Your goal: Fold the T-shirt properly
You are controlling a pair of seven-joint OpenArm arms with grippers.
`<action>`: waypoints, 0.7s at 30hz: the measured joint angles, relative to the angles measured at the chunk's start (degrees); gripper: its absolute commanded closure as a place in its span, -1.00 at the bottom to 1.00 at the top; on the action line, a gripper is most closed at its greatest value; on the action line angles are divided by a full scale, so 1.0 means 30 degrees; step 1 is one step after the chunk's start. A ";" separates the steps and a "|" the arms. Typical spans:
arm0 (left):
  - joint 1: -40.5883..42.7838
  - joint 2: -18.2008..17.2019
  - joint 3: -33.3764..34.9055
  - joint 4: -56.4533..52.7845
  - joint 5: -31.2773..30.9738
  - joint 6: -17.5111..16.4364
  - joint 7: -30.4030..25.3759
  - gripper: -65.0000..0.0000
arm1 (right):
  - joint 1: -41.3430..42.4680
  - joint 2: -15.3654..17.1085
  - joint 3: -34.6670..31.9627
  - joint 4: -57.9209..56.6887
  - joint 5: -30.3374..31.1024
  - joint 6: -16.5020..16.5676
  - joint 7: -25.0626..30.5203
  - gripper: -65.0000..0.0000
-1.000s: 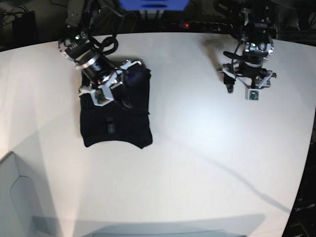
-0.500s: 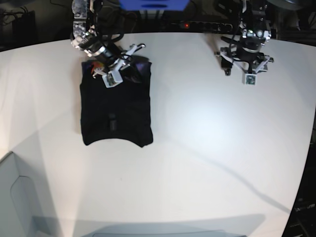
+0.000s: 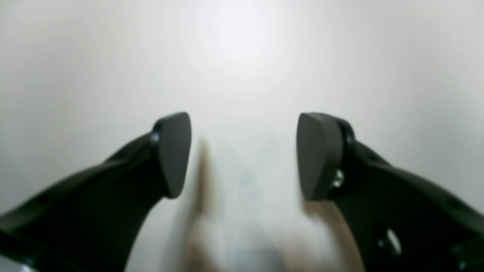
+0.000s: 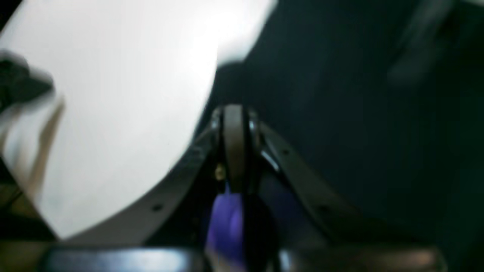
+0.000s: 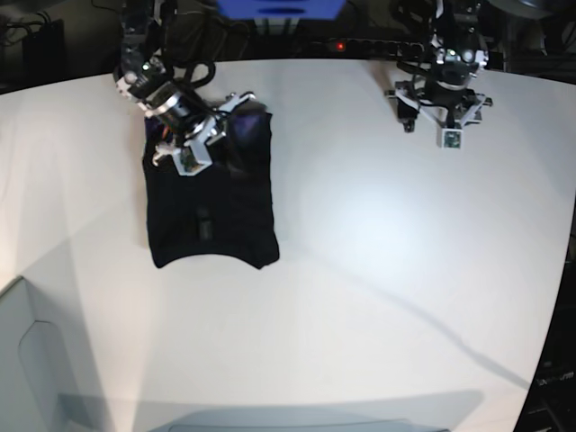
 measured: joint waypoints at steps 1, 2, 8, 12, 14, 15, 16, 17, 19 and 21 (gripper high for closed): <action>0.0007 -0.0007 0.0000 0.0000 0.0000 0.0000 0.0146 -0.30 | 0.0342 -0.0248 0.0000 0.0182 0.0029 -0.0007 -0.0146 1.00; 0.0015 0.0000 0.0000 0.0000 0.0000 0.0000 0.0146 -0.30 | 0.0685 -0.0525 0.0000 0.0182 -0.0036 0.0000 -0.0219 1.00; 0.0299 -0.0058 -0.0007 0.0036 0.0015 0.0007 0.0066 -0.30 | 0.2208 -0.0670 0.0000 -0.2477 -0.0189 0.0000 -0.0219 1.00; 0.0517 -0.0007 0.0015 0.0270 0.0000 0.0000 0.0000 -0.30 | 0.2994 -0.0576 0.0073 -0.5260 -0.0087 0.0007 0.0029 1.00; 0.0539 -0.0007 0.0007 0.0277 0.0015 0.0007 0.0022 -0.30 | 0.3475 -0.0291 0.0073 -0.6033 -0.0051 0.0015 0.0022 1.00; 0.0583 -0.0007 0.0007 0.0277 0.0000 0.0000 0.0007 -0.30 | 0.3512 -0.0146 0.0058 -0.6033 0.0029 0.0007 0.0036 1.00; 0.0634 -0.0007 0.0007 0.0277 0.0007 0.0000 0.0015 -0.30 | 0.3453 -0.0087 0.0080 -0.5916 0.0102 0.0000 0.0073 1.00; 0.0678 -0.0007 0.0007 0.0277 0.0000 0.0000 -0.0007 -0.30 | 0.3308 -0.0036 0.0109 -0.5552 -0.0051 0.0007 -0.0087 1.00; 0.0794 0.0007 0.0015 0.0277 -0.0022 0.0007 0.0000 -0.30 | 0.2790 0.0007 0.0109 -0.4430 -0.0109 0.0007 -0.0087 1.00; 0.1005 0.0007 0.0015 0.0284 0.0000 0.0000 -0.0029 -0.30 | 0.2157 0.0007 0.0131 -0.2878 -0.0262 0.0015 -0.0299 1.00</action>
